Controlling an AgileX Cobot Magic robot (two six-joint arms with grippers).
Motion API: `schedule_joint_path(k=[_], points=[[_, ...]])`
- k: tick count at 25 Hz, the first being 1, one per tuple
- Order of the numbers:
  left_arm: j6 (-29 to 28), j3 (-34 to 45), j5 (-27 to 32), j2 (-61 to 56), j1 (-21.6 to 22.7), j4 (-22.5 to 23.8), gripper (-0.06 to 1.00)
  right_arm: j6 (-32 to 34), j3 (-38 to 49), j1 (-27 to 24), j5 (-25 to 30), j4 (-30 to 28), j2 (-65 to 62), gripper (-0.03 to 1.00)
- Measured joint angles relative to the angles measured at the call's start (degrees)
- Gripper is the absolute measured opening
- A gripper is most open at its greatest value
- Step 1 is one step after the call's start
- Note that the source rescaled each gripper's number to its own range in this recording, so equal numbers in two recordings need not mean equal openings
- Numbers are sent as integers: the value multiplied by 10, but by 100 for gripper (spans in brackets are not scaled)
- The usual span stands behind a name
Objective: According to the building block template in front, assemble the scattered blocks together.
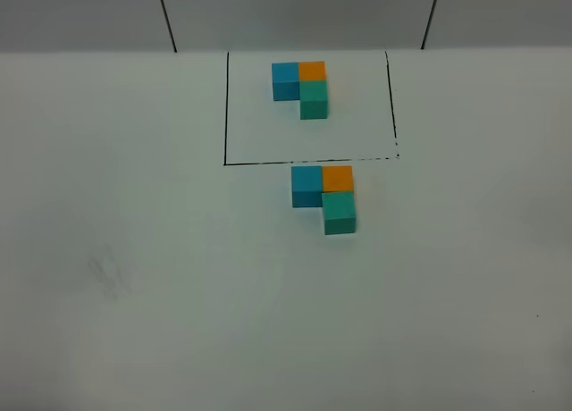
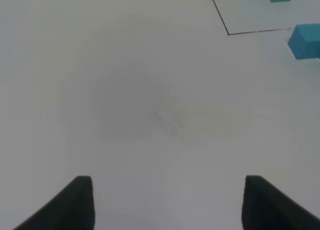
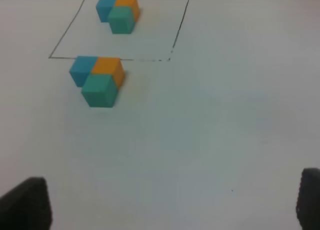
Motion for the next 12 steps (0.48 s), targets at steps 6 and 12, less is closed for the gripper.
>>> schedule_joint_path(k=[6, 12], points=[[0, 0, 0, 0, 0, -1, 36, -3, 11, 1, -1, -6, -3, 100], [0, 0, 0, 1, 0, -1, 36, -3, 11, 1, -1, -7, -3, 96]])
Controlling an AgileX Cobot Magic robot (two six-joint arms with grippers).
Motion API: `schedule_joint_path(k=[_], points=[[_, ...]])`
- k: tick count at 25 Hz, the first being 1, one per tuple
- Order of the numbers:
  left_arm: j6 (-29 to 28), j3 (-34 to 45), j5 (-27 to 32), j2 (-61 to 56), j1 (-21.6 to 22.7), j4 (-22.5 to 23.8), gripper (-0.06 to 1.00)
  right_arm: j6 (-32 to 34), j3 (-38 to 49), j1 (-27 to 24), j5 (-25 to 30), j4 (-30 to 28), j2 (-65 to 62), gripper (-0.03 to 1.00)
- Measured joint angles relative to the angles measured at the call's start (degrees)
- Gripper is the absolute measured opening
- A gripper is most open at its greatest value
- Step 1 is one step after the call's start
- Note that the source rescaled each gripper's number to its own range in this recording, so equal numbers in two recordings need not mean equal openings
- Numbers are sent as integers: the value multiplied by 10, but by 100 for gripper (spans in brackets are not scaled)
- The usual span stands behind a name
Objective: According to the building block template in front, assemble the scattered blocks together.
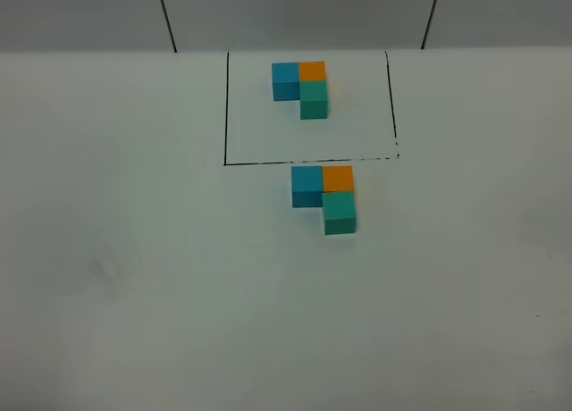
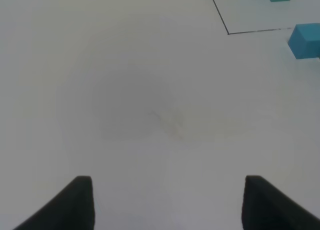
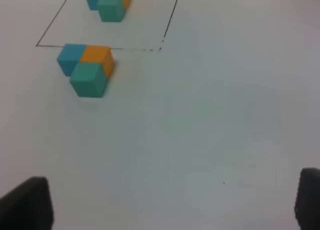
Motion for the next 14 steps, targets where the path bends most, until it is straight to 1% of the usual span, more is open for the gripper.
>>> schedule_joint_path(k=[5, 14], points=[[0, 0, 0, 0, 0, 0, 36, 0, 0, 0, 0, 0, 0, 90], [0, 0, 0, 0, 0, 0, 36, 0, 0, 0, 0, 0, 0, 85]])
